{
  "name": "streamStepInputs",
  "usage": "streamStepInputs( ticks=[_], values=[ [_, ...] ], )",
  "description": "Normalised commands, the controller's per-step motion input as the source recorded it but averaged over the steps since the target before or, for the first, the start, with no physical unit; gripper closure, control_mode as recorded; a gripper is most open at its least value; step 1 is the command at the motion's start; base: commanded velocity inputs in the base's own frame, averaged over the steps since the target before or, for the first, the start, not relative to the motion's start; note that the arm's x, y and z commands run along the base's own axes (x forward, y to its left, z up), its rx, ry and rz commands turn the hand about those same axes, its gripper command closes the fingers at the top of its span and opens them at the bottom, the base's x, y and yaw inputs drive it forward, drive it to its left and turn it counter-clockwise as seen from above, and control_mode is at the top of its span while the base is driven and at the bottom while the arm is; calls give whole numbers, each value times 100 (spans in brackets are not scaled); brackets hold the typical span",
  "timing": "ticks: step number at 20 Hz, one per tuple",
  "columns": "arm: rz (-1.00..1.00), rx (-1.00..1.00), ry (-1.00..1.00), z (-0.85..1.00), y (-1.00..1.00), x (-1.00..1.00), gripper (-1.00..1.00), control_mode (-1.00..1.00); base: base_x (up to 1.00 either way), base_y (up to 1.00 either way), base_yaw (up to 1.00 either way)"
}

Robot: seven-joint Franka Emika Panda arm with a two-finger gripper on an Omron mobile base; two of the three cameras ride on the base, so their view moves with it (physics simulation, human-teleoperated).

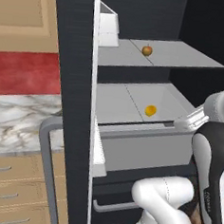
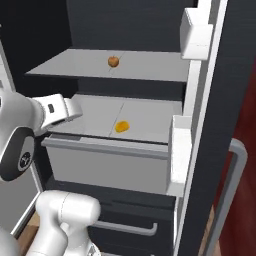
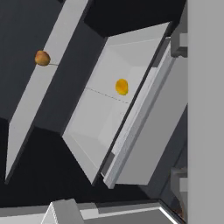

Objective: Retrieve the apple and mango from the fridge and place them into the bowl on the dining table.

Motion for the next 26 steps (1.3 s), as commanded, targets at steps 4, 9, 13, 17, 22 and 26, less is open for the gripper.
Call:
streamStepInputs(
  ticks=[4,9,13,17,22,26],
  values=[
    [0,0,0,0,0,0,-100,100,99,0,-1],
    [0,0,0,0,0,0,-100,100,100,-7,0],
    [0,0,0,0,0,0,-100,100,92,-14,0],
    [0,10,10,0,-16,76,-100,-100,0,0,0],
    [0,8,4,23,-20,49,-100,-100,0,0,0],
    [-1,1,0,26,0,44,-100,-100,0,0,0]
  ],
)
